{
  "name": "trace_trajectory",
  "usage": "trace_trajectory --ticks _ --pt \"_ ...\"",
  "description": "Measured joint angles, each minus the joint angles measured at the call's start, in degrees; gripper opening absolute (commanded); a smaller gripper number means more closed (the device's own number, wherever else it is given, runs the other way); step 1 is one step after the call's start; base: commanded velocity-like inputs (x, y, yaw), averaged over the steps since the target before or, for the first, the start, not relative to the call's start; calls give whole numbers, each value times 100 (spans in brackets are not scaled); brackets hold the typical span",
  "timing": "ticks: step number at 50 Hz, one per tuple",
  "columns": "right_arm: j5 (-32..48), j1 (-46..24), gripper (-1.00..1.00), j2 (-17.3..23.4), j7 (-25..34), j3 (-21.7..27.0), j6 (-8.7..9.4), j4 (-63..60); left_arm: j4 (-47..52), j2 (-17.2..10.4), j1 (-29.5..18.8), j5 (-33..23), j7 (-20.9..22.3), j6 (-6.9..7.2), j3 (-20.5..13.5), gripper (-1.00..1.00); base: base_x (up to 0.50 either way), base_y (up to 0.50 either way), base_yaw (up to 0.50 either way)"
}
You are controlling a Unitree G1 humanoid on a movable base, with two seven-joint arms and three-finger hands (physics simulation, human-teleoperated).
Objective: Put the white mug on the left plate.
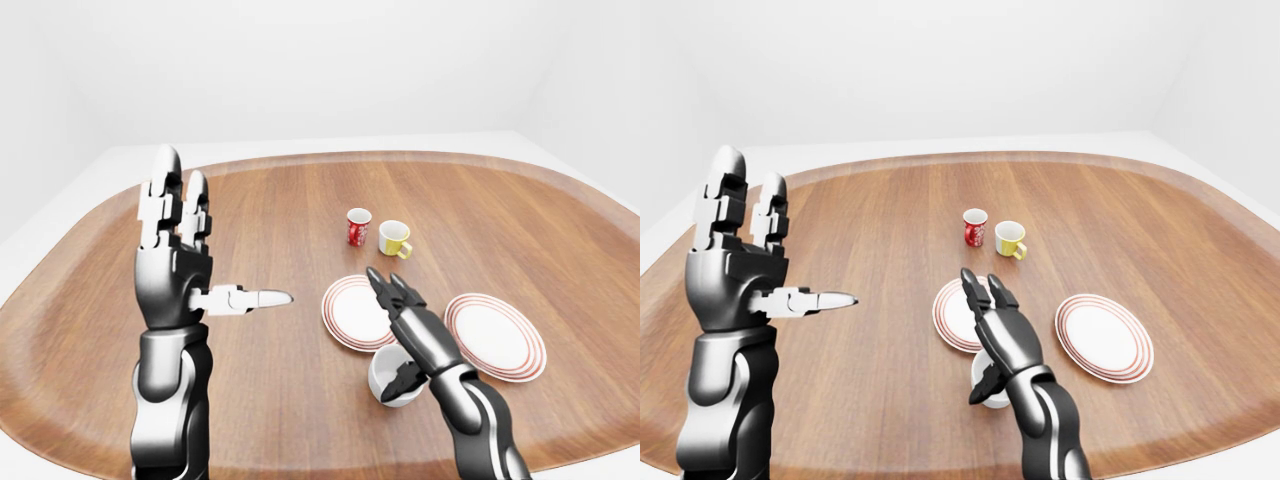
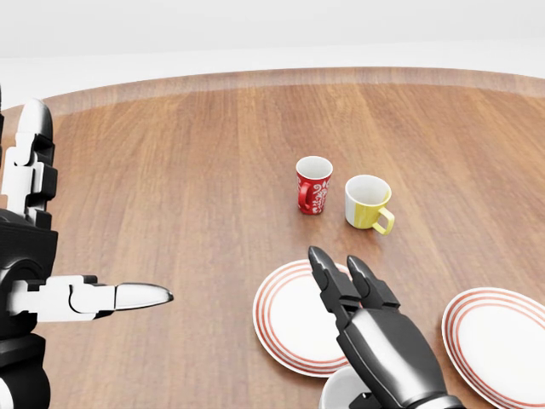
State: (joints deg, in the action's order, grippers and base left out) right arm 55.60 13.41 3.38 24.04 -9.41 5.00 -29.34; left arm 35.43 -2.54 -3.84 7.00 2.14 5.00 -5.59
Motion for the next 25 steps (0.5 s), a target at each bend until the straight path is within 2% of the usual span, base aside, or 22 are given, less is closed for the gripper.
trace_trajectory --ticks 25 --pt "551 30 100 41 -119 -71 0 334 -6 6 22 -9 9 0 9 97 0 0 0"
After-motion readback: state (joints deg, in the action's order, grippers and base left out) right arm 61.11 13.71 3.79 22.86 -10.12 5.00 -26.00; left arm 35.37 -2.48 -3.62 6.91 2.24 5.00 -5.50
